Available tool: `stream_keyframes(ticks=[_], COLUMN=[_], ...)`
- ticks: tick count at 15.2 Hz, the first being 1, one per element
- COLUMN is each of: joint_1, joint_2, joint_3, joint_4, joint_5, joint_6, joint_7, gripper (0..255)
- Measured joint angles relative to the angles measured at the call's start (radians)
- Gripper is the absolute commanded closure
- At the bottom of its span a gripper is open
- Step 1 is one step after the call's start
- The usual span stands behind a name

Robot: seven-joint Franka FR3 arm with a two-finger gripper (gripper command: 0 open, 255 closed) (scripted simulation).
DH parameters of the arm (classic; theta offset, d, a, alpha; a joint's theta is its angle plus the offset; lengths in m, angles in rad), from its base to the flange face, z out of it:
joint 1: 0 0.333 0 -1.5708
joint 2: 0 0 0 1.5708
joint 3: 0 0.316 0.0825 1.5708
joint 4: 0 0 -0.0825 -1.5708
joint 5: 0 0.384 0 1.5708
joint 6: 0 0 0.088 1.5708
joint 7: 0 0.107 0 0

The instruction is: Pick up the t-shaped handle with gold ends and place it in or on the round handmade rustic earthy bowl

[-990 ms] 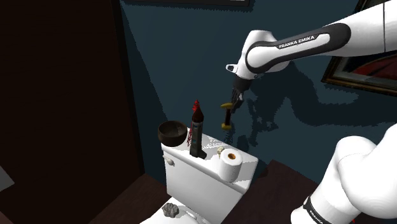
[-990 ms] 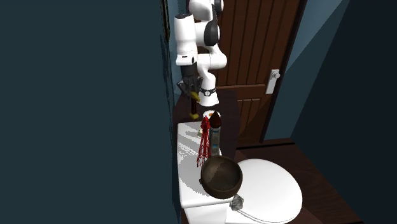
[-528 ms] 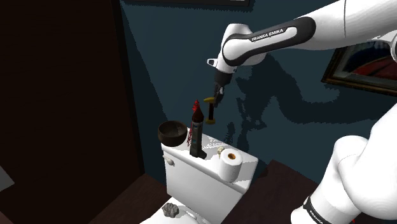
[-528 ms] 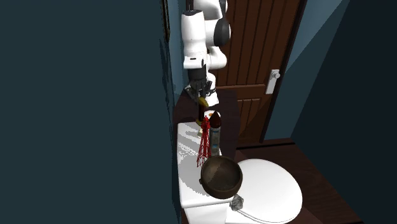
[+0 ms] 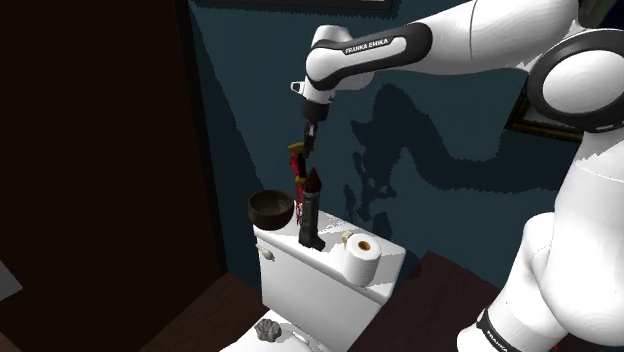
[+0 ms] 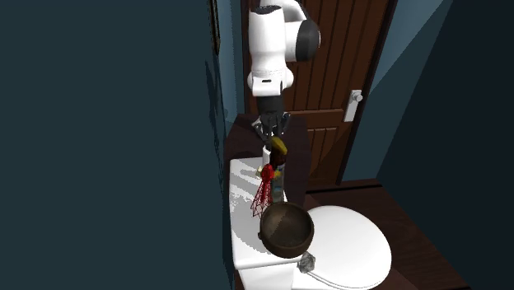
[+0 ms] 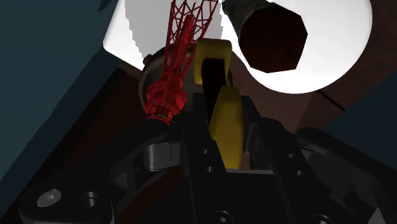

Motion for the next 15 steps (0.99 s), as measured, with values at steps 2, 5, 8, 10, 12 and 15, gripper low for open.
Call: stream_keyframes(ticks=[2,5,8,10,12,15], joint_1=[-0.001,-0.007,-0.020,-0.020,-0.019,-0.017], joint_2=[0.075,0.202,0.314,0.327,0.328,0.333], joint_3=[0.007,0.019,0.031,0.032,0.033,0.034], joint_4=[0.113,0.301,0.464,0.460,0.440,0.404], joint_5=[0.018,0.045,0.066,0.069,0.071,0.074], joint_6=[-0.039,-0.103,-0.156,-0.139,-0.118,-0.078], joint_7=[0.011,0.031,0.046,0.045,0.042,0.036], gripper=[255,255,255,255,255,255])
